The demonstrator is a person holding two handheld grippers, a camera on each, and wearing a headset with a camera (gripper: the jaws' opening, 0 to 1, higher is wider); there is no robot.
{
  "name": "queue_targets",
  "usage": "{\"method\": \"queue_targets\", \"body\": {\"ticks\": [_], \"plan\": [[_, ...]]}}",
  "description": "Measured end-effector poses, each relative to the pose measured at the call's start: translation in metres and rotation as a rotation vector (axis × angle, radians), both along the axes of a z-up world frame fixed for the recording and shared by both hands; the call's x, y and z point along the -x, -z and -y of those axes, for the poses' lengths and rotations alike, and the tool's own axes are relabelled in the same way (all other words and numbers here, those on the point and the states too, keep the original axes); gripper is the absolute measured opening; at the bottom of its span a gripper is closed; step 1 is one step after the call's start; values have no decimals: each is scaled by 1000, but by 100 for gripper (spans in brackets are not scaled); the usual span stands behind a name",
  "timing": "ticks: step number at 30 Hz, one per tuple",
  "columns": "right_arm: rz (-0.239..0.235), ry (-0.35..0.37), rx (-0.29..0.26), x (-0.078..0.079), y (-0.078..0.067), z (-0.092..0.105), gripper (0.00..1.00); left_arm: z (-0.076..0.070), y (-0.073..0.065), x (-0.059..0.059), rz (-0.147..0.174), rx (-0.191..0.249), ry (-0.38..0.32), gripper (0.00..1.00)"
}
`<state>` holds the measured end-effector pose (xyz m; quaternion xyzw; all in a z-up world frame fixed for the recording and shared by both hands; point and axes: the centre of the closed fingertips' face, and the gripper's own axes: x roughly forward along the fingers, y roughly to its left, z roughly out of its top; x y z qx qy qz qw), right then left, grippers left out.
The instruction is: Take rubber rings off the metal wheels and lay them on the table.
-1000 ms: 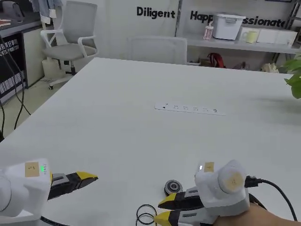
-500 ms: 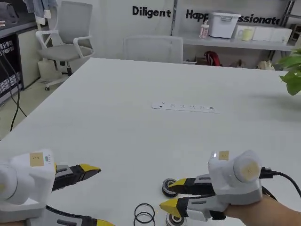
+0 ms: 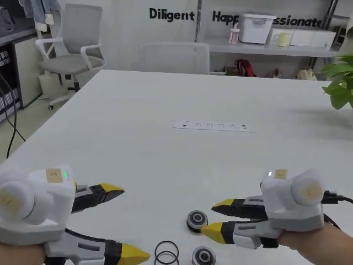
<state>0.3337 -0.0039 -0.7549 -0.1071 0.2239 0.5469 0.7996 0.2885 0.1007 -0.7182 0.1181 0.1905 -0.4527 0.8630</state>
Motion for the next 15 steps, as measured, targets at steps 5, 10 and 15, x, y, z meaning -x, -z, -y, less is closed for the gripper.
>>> {"method": "queue_targets", "body": {"ticks": [5, 10, 15], "plan": [[2, 14, -5, -4, 0, 4, 35, 2, 0, -6, -2, 7, -4, 81], [-3, 28, -1, -6, 4, 9, 37, 3, -1, -12, -1, 12, -13, 80], [1, 31, 2, -7, 5, 11, 39, 1, -1, -17, -1, 18, -27, 80]]}}
